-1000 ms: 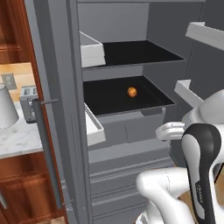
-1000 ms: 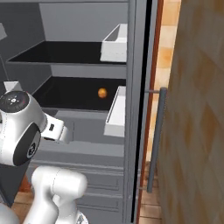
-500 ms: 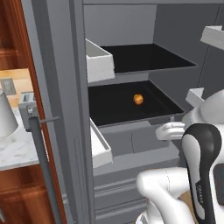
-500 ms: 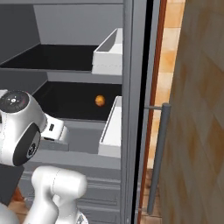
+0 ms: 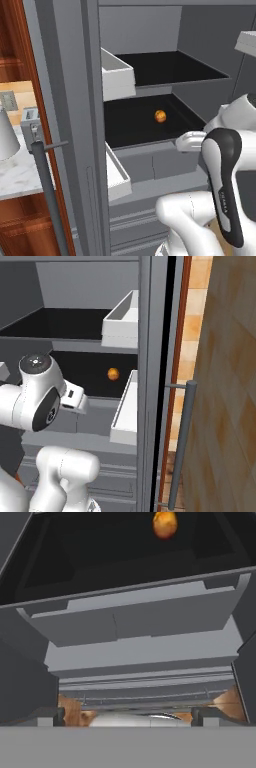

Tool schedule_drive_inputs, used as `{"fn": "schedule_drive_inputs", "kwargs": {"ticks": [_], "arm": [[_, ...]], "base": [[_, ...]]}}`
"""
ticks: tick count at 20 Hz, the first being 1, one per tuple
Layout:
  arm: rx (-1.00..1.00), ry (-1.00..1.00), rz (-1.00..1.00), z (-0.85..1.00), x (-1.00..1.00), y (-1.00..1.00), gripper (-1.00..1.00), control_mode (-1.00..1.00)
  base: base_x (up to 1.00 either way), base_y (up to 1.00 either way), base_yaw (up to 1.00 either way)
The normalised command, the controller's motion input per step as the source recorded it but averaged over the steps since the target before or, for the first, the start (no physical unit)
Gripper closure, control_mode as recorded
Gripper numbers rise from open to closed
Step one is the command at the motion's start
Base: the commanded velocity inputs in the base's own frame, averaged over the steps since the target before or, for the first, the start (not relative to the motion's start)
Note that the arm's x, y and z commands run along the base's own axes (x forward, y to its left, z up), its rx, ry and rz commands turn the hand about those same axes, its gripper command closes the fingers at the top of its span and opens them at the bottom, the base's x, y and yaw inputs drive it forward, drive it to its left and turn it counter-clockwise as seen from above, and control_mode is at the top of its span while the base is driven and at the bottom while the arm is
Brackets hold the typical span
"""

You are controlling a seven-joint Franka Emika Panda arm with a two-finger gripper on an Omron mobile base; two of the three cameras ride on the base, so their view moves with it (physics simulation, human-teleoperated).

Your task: Retrieve the banana and peach from the fridge and place them into the bowl on the dining table.

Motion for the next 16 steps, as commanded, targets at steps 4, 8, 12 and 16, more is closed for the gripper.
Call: {"fn": "schedule_drive_inputs", "kwargs": {"ticks": [4,8,12,16], "arm": [[0.00,-0.19,0.00,-0.26,0.25,-0.13,-1.00,-1.00],[-0.01,-0.08,-0.04,-0.21,0.51,-0.01,-1.00,-1.00],[0.00,0.00,-0.08,-0.14,0.61,0.00,-1.00,-1.00],[0.00,0.01,-0.09,-0.07,0.57,0.00,-1.00,-1.00]], "base": [[0.00,0.00,0.00],[0.00,0.00,0.00],[0.00,0.00,0.00],[0.00,0.00,0.00]]}}
